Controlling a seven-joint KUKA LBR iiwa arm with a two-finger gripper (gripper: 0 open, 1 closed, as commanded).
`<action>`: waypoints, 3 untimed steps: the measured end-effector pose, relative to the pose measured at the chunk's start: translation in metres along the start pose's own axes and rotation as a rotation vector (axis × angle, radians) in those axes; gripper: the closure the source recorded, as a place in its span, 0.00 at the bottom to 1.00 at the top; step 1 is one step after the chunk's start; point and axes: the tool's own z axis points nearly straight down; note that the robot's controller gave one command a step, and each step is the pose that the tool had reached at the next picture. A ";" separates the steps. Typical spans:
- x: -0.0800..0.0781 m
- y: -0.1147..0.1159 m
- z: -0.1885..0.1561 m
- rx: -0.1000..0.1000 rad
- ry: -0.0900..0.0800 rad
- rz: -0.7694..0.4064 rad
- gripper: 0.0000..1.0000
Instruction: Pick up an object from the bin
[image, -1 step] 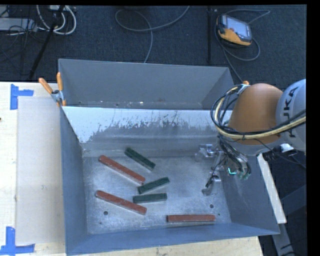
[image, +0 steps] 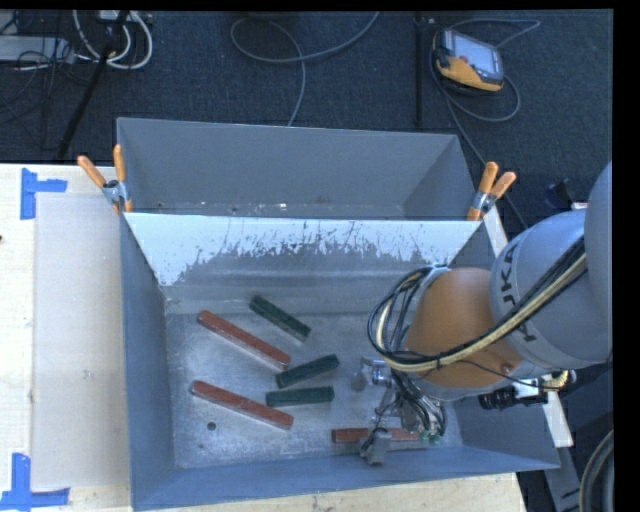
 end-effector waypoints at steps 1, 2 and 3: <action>0.001 -0.001 -0.001 0.002 0.009 -0.003 1.00; 0.002 -0.011 0.000 -0.001 0.011 -0.392 1.00; 0.002 -0.011 0.000 0.000 0.011 -0.393 1.00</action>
Offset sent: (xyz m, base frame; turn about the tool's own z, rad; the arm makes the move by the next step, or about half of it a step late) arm 0.0000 0.0000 0.0000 0.0000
